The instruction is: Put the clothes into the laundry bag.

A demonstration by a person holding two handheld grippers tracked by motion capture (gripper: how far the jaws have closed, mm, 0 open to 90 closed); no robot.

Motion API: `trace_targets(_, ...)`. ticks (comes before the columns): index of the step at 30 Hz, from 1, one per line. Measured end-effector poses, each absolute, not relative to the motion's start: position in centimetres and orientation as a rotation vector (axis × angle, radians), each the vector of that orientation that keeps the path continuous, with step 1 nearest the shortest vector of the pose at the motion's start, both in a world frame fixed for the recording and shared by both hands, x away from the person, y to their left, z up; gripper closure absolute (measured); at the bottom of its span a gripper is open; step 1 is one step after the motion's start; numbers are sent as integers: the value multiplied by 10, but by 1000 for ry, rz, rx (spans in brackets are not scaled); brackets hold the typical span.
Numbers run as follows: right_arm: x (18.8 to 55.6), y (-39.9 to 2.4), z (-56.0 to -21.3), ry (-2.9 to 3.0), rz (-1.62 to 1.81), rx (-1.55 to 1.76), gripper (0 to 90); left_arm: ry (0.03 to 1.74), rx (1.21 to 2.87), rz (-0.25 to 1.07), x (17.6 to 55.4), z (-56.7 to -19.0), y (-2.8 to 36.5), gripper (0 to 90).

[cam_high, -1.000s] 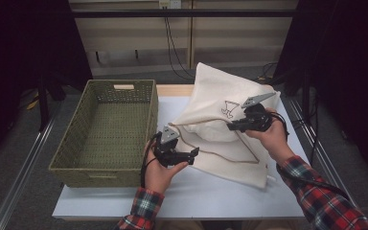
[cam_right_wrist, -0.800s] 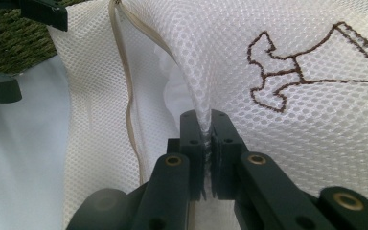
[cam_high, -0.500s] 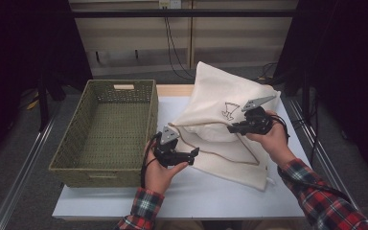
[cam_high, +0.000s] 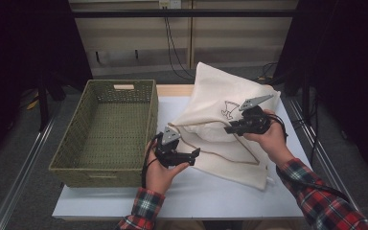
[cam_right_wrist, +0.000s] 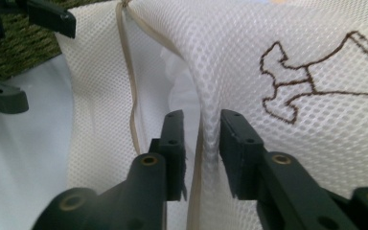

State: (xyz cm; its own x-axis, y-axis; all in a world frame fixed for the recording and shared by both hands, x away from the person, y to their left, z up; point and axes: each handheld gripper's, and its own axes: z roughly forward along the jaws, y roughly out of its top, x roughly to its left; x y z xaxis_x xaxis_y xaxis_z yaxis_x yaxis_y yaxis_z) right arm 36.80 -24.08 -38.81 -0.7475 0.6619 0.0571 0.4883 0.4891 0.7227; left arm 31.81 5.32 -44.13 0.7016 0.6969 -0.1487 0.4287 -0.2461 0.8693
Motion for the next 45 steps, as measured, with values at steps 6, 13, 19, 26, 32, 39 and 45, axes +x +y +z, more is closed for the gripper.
trace_targets(6, 370, -238, -378, 2470, 1134, 975, 691, 871, 1891, 338, 318, -441, 54, 64)
trace_targets(13, 370, -235, -374, 2464, 1129, 963, 861, 868, 1886, 340, 316, -441, 52, 66)
trace_targets(19, 367, -231, -379, 2522, 1115, 939, 882, 858, 1899, 343, 316, -441, 53, 68)
trace_targets(26, 363, -227, -389, 2569, 1079, 912, 882, 865, 1887, 345, 315, -441, 53, 67)
trace_targets(32, 362, -227, -397, 2588, 1074, 914, 883, 860, 1890, 345, 315, -441, 54, 66)
trace_targets(39, 359, -227, -403, 2597, 1069, 922, 883, 870, 1870, 341, 314, -441, 53, 65)
trace_targets(45, 356, -226, -409, 2599, 1101, 920, 883, 856, 1879, 347, 313, -439, 52, 65)
